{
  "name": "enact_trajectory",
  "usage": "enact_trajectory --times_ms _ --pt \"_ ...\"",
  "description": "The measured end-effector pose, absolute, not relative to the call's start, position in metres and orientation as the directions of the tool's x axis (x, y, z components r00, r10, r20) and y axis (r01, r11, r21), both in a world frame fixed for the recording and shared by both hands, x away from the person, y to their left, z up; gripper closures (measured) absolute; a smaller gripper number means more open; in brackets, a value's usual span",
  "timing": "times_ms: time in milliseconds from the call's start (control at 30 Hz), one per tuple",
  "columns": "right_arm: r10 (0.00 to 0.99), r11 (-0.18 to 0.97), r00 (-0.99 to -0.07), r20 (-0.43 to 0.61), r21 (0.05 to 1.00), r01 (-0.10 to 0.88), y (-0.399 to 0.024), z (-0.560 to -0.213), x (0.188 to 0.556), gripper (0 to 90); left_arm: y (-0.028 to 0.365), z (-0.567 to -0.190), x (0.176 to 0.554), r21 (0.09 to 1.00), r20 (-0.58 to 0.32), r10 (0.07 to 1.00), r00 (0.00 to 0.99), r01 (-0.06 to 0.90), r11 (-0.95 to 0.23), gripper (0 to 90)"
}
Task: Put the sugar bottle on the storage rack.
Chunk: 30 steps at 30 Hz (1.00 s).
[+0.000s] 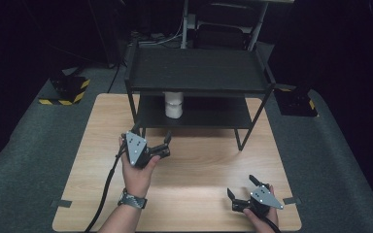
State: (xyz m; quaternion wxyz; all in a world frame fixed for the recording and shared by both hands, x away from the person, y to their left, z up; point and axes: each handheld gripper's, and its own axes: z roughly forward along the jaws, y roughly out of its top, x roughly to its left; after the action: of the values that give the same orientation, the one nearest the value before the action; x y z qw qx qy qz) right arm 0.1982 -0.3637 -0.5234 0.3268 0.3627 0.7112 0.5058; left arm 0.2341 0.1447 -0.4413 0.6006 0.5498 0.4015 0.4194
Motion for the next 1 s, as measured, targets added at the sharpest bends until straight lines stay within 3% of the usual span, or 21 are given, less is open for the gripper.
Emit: enact_trajectory --times_ms 500,1000 --pt "0.844 0.234 -0.526 -0.107 0.955 0.181 -0.363 -0.523 0.198 0.1 0.183 -0.497 0.190 0.999 -0.035 0.932 0.361 -0.006 0.040 0.4" --pt "0.845 0.232 -0.524 -0.107 0.956 0.179 -0.363 -0.524 0.198 0.1 0.202 -0.524 0.170 0.997 -0.026 0.934 0.356 0.078 -0.003 0.4"
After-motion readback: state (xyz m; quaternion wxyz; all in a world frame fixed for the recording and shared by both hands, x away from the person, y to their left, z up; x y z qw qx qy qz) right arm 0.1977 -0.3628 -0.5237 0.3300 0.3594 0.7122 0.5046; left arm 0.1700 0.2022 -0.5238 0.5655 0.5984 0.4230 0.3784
